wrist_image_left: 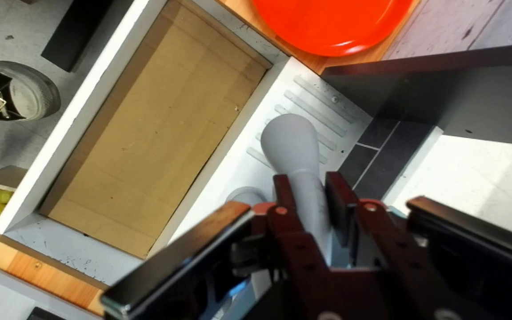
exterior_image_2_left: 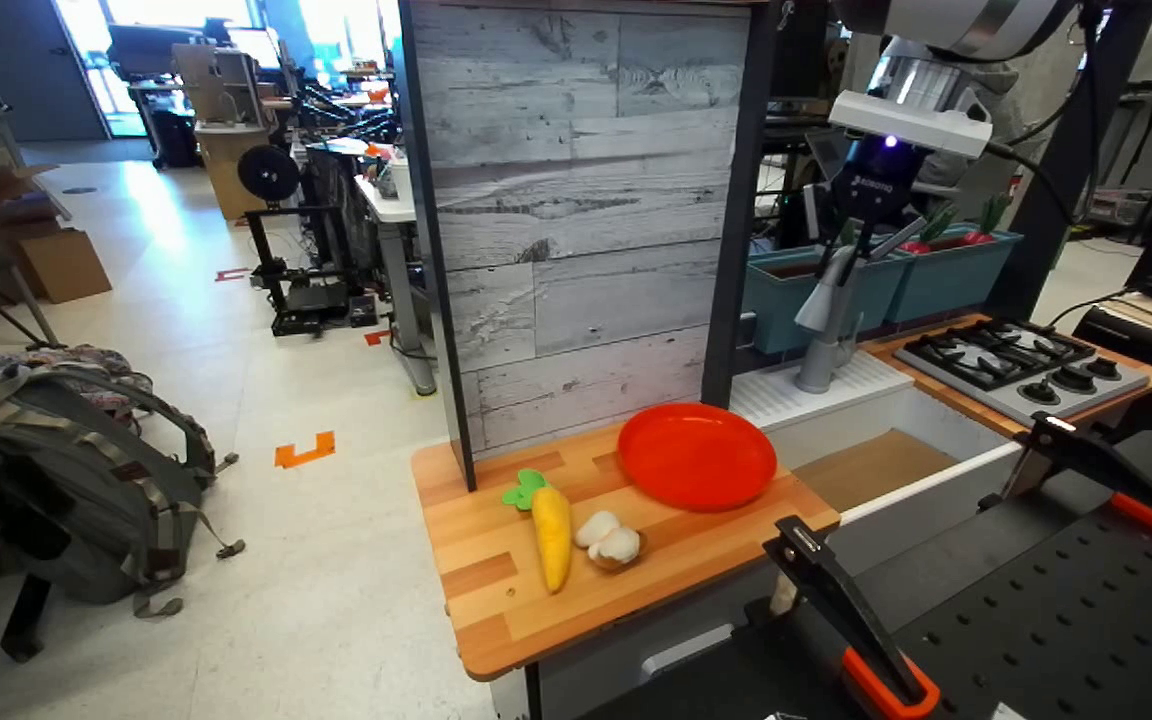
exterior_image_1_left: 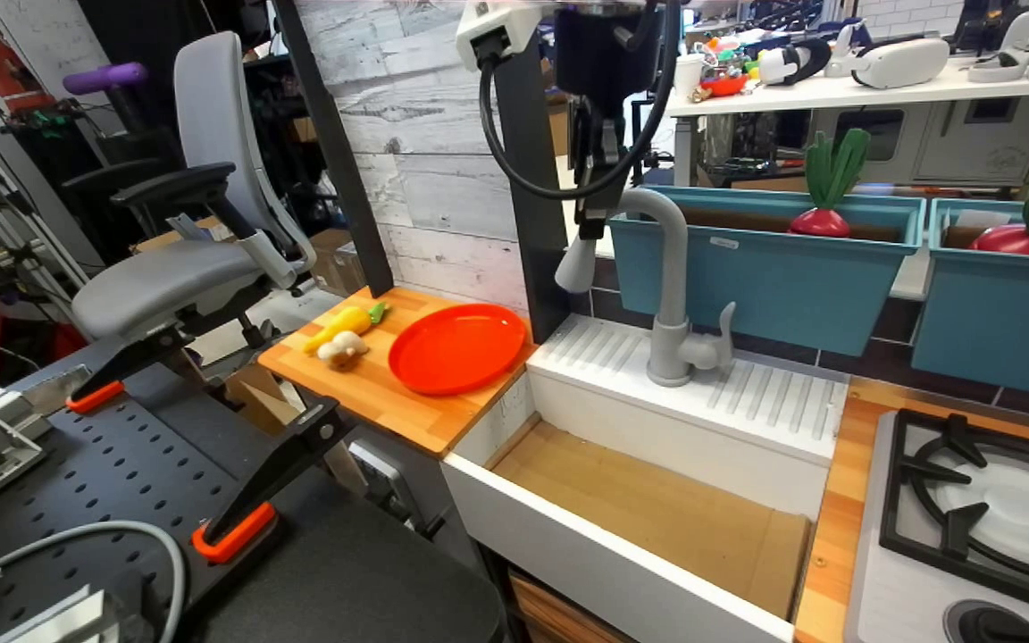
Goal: Turn the tap nozzle to the right
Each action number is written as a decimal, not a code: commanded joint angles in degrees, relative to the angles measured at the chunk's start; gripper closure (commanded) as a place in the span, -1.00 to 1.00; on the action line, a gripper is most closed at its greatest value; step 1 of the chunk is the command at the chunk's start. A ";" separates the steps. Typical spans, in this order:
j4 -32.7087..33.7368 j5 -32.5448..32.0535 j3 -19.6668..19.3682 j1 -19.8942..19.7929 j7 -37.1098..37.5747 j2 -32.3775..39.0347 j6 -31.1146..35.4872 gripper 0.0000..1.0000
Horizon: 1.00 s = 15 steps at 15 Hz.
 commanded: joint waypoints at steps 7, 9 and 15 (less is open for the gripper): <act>-3.08 -10.82 -5.85 -0.78 -4.80 -0.02 0.62 0.88; -2.80 -11.66 -5.93 -0.92 -6.55 -0.08 0.16 0.88; -3.17 -12.78 -5.70 -1.59 -10.82 -0.71 0.58 0.88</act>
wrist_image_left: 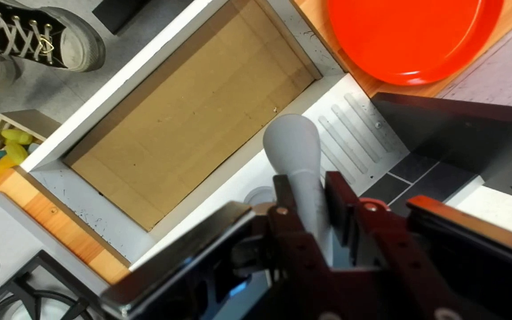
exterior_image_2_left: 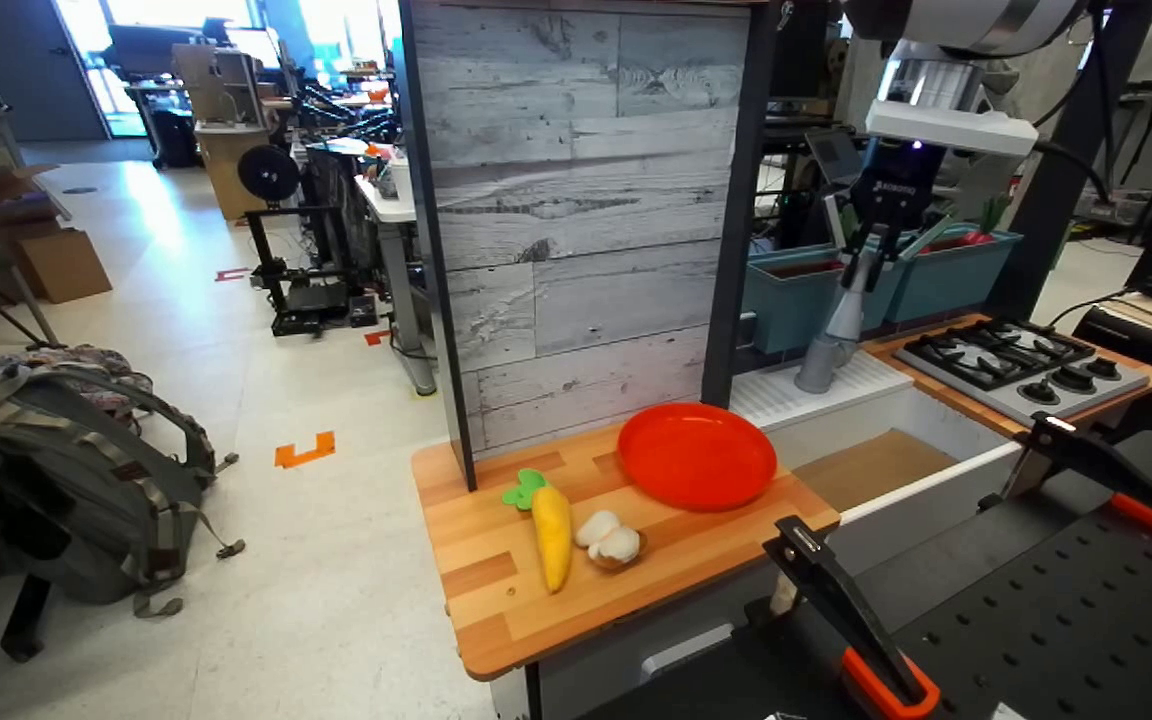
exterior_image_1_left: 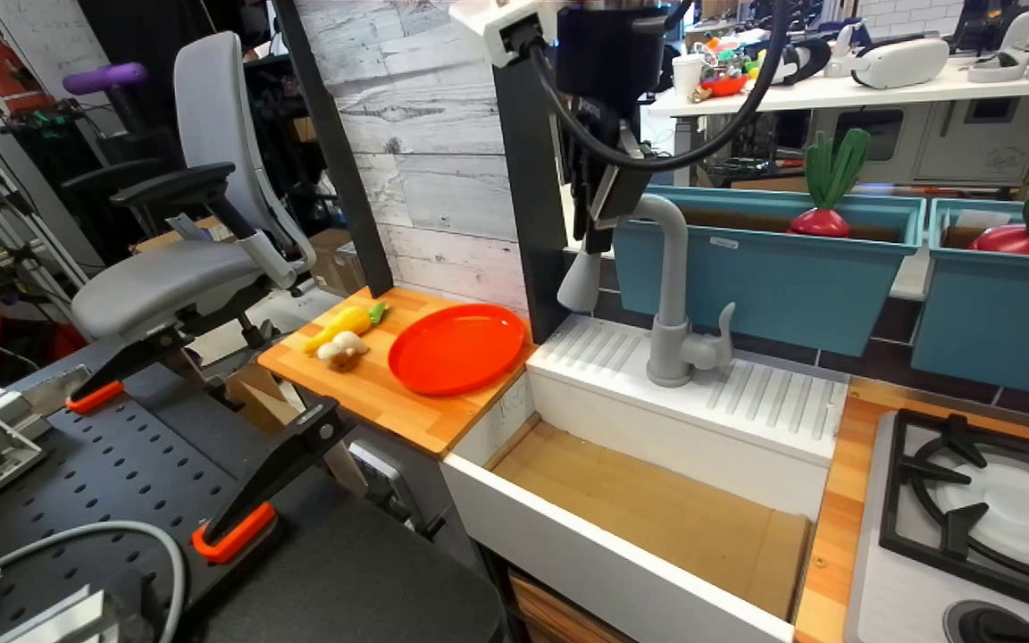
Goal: Turn the tap nozzle to the right
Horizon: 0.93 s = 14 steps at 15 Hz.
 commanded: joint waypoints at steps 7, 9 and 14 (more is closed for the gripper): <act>-4.02 -6.35 -5.32 -2.42 -3.06 -0.44 4.52 -0.35; -5.15 -7.23 -5.86 -1.80 -2.51 -0.75 5.96 -0.65; -7.26 -6.47 -3.98 -2.59 -3.80 -1.78 8.40 -1.00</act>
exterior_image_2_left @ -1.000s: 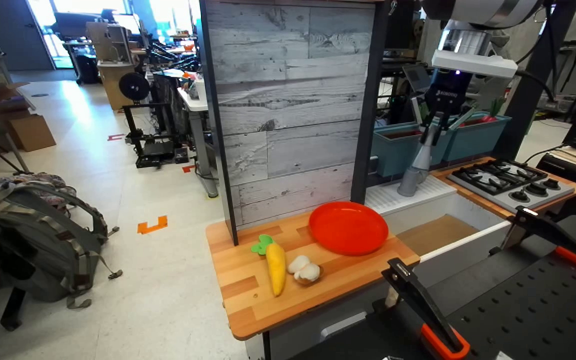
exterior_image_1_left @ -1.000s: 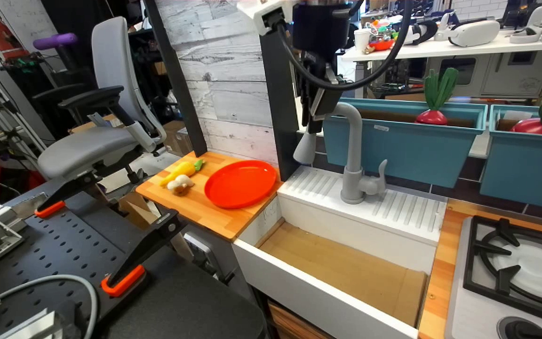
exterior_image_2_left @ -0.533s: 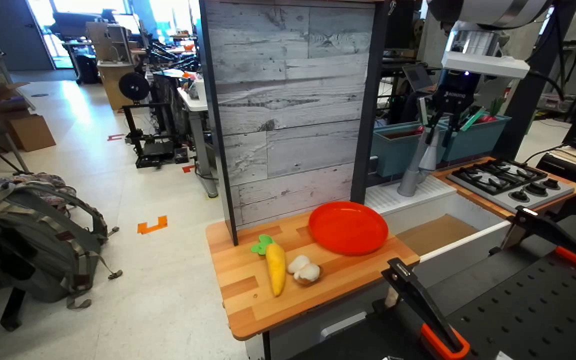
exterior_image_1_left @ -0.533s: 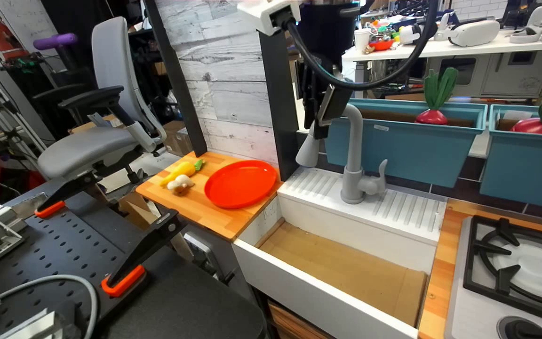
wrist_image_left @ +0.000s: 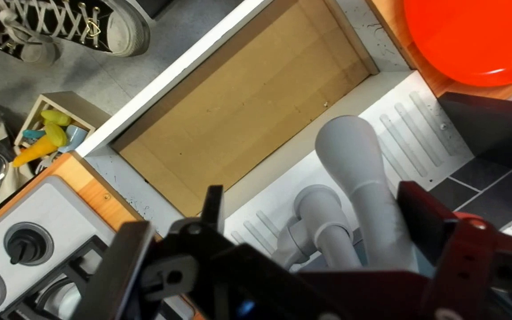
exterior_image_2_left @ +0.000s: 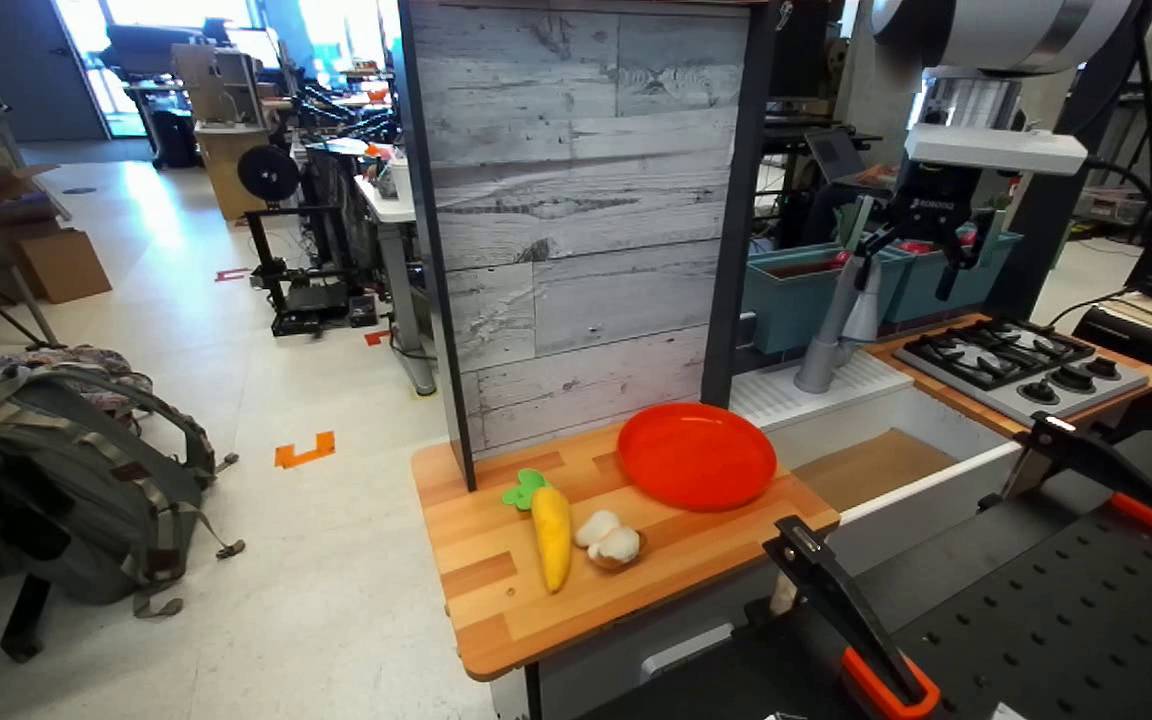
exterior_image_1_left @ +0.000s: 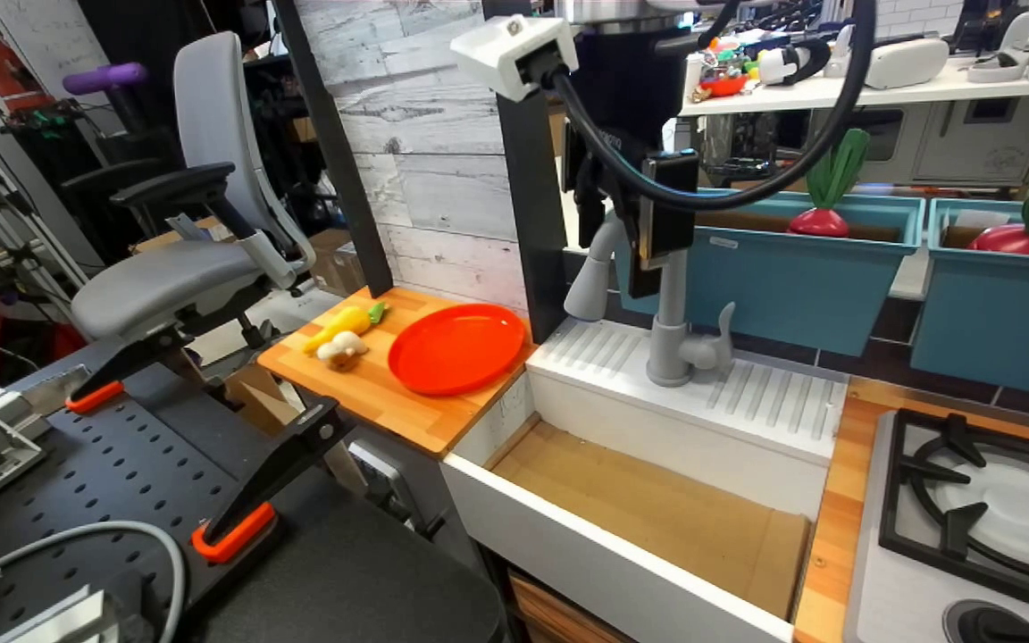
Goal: Turn the tap nozzle to the right
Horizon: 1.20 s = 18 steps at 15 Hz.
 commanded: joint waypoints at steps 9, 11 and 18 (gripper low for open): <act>-6.58 6.50 4.37 -6.60 -5.54 -6.50 1.51 -1.00; -8.10 7.70 4.64 -6.56 -5.98 -8.52 1.34 -1.00; -13.99 6.72 4.52 -3.79 -5.24 -18.50 -0.02 -1.00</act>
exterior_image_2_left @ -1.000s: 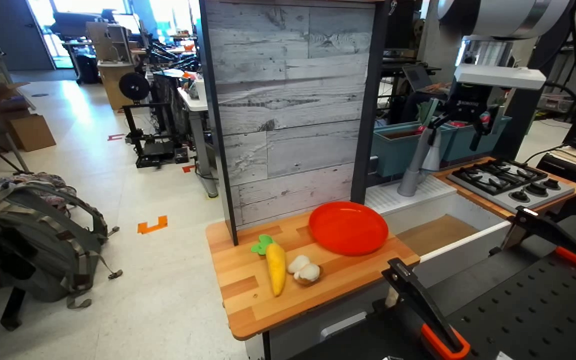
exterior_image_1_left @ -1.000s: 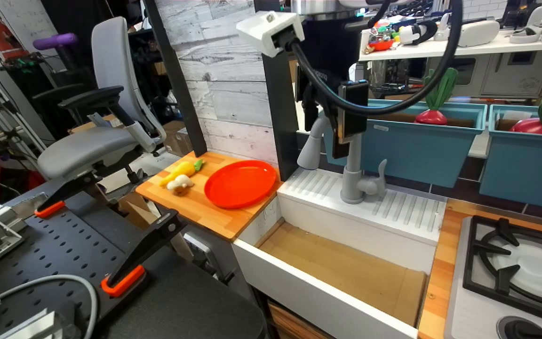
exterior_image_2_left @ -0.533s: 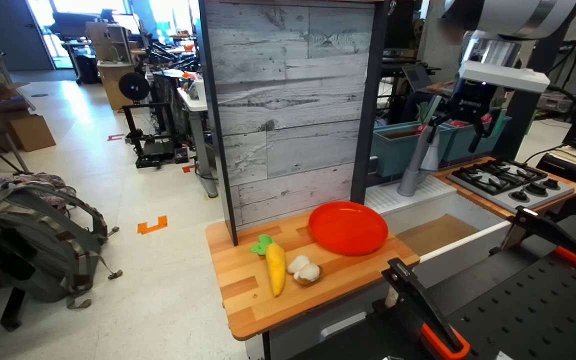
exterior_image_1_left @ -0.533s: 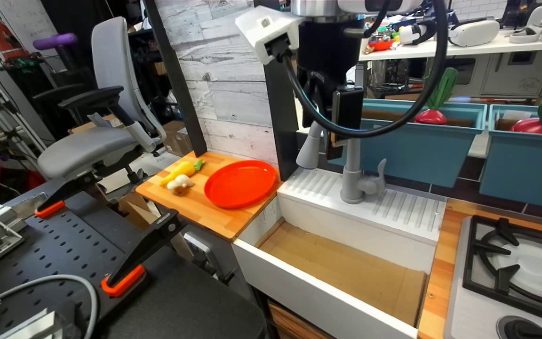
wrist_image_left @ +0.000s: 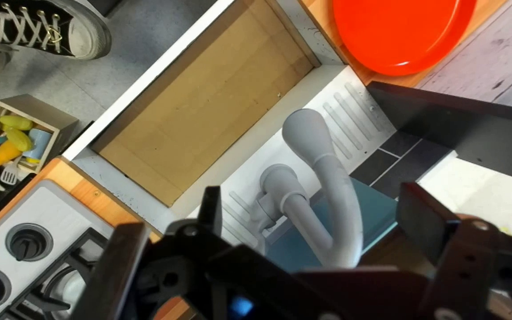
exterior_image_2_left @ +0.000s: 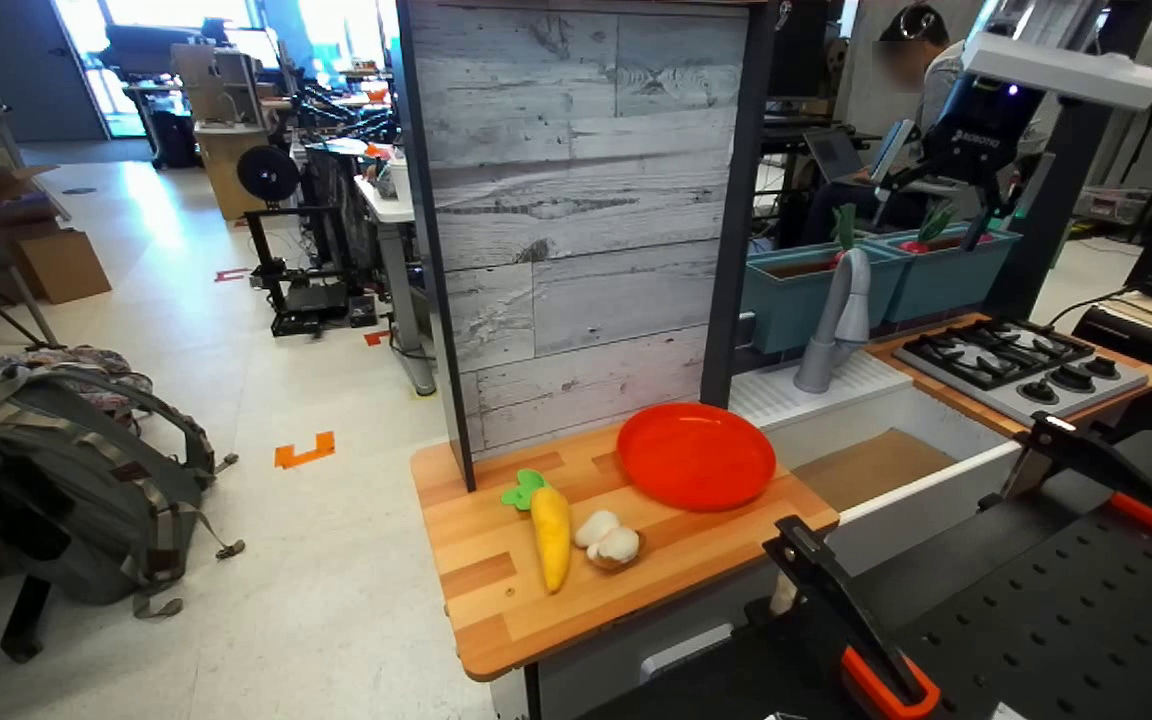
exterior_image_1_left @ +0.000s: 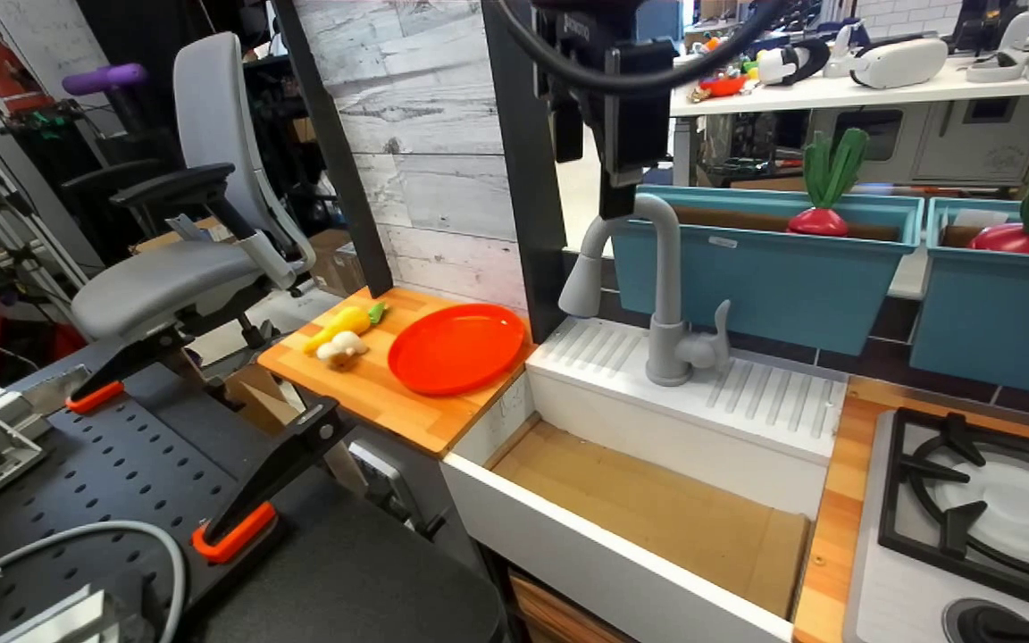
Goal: Turn the tap nozzle to the right
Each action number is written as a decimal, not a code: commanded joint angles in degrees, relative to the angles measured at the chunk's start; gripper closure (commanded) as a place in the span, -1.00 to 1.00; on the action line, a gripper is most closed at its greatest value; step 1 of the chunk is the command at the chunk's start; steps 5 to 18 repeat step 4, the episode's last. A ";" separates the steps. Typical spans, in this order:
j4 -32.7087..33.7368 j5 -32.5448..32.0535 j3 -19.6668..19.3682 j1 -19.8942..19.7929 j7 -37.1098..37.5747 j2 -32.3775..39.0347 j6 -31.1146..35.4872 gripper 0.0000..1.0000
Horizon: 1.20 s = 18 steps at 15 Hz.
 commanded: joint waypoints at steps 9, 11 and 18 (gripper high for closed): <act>-3.10 0.18 0.45 1.88 -0.14 -5.18 -1.93 -1.00; -3.10 0.18 0.45 1.88 -0.14 -5.18 -1.93 -1.00; -3.10 0.18 0.45 1.88 -0.14 -5.18 -1.93 -1.00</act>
